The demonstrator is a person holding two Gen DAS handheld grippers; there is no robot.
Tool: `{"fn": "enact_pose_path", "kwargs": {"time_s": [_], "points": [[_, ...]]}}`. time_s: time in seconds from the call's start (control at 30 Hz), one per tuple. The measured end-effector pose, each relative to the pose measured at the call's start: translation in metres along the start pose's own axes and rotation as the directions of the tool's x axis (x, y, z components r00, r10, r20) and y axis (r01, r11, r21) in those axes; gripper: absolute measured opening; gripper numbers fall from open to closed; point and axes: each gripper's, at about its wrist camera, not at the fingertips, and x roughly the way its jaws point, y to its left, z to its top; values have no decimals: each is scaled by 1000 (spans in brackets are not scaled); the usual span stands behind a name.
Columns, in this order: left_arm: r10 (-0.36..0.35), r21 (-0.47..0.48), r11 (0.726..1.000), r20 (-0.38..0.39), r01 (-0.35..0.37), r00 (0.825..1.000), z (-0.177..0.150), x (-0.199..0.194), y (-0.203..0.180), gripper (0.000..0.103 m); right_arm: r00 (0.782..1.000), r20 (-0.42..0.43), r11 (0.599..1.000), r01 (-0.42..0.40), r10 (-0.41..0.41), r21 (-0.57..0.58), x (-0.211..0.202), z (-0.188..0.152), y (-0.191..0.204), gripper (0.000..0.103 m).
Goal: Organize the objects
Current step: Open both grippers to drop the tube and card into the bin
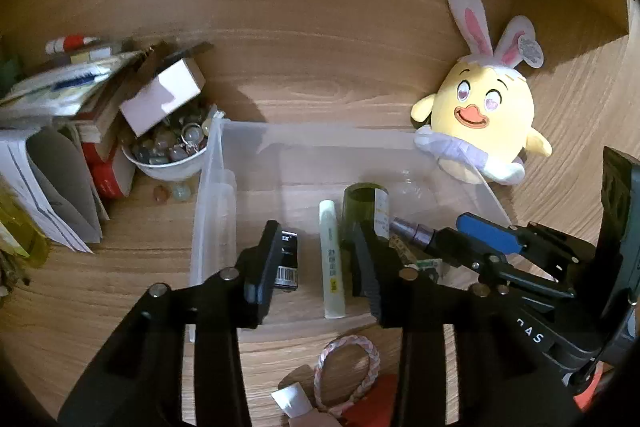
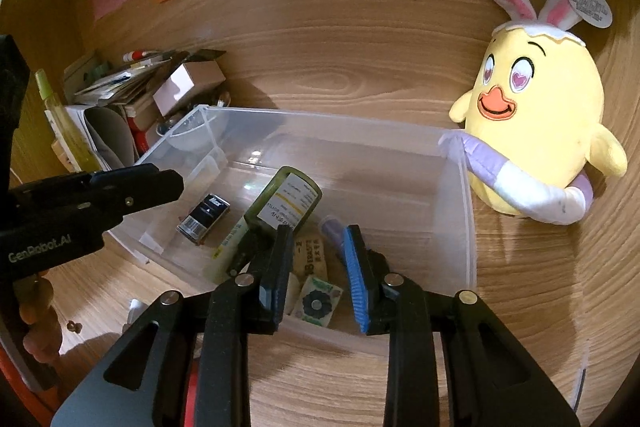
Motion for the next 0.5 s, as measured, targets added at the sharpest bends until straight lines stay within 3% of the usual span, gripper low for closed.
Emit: {"fn": "enact_pose_path", "kwargs": {"time_s": [0.17,0.4,0.5], "points": [[24,28,999,38,-25,999,0,-12,-6,54,999,26,1000,19,-19,-11,-9,2,3,40],[72,79,994,106,-80,992,-5,-38,-16,79,996,70,998,61,-59,-26,-28,1,8,73],[88,94,991,120,-99,989,-10,-47,-20,91,995,78,998,63,-61,-23,-35,-1,9,77]]}}
